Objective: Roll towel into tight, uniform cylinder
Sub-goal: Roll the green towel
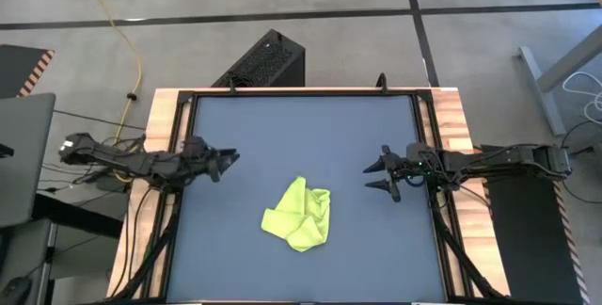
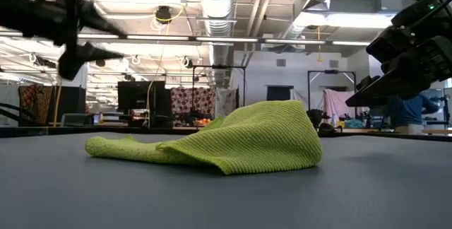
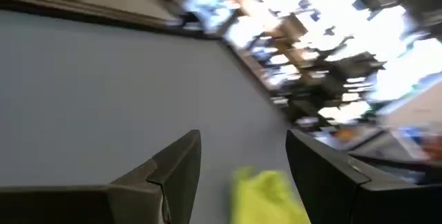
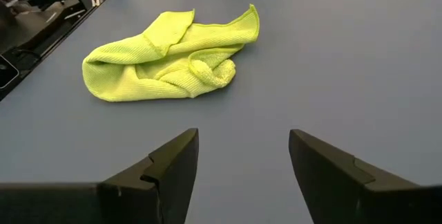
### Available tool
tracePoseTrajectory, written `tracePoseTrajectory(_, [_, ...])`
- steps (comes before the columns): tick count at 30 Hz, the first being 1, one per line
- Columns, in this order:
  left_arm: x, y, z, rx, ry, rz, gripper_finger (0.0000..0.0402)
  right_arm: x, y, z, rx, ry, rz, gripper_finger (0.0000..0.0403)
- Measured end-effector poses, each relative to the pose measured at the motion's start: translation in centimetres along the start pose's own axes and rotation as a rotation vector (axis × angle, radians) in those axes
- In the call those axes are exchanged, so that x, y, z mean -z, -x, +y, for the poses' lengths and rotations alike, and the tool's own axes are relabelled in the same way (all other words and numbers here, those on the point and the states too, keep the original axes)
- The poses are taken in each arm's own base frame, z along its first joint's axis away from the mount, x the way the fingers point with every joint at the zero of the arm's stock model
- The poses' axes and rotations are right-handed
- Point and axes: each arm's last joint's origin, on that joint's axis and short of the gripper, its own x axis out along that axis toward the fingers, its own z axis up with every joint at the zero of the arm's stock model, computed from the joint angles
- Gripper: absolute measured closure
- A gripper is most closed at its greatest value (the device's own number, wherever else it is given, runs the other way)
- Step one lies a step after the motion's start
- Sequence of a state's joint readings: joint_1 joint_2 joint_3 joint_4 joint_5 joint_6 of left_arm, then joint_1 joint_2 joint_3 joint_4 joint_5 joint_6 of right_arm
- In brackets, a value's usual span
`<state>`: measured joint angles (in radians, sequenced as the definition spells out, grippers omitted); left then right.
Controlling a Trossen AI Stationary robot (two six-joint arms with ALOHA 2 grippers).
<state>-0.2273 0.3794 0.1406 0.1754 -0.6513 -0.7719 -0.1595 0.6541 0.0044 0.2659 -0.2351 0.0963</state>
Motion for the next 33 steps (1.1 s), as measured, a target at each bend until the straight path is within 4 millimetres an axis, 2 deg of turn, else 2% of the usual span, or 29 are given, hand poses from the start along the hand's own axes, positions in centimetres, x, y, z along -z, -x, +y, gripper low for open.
tracePoseTrajectory(3, [0.3, -1.3, -1.3, 0.052, -0.058, -0.022, 0.0205, -0.1, 0.0, 0.0, 0.0, 0.109, -0.012, 0.0149])
tracePoseTrajectory(6, [0.7, -3.3, -3.1, 0.06, -0.2, 0.016, 0.0214, -0.6, 0.0, 0.1, -0.004, 0.12, -0.059, 0.0149])
tracePoseTrajectory(11, [3.2, -8.1, -6.0, 0.108, -0.5, 0.234, 0.0228, -2.5, 0.1, 0.6, -0.057, -0.204, -0.205, 0.0149])
tracePoseTrajectory(14, [4.5, -11.2, -7.5, 0.098, -0.577, 0.322, 0.023, -4.5, 0.4, 1.0, -0.096, -0.334, -0.312, 0.0149])
tracePoseTrajectory(17, [5.5, -14.4, -7.8, -0.011, -0.6, 0.413, 0.023, -5.5, 0.6, 0.9, -0.075, -0.38, -0.357, 0.0149])
tracePoseTrajectory(20, [5.8, -17.1, -7.6, -0.109, -0.63, 0.532, 0.023, -6.4, 0.7, 0.5, 0.019, -0.411, -0.399, 0.0149])
tracePoseTrajectory(25, [6.5, -20.9, -7.6, -0.138, -0.614, 0.723, 0.0222, -6.9, 1.0, -0.2, 0.029, -0.435, -0.404, 0.0149])
tracePoseTrajectory(29, [6.7, -23.2, -7.6, -0.179, -0.635, 0.793, 0.0214, -7.4, 1.1, -0.3, -0.064, -0.354, -0.374, 0.0149])
tracePoseTrajectory(33, [6.2, -24.5, -6.7, -0.295, -0.604, 0.86, 0.0212, -7.5, 1.2, -0.3, -0.118, -0.316, -0.358, 0.0149])
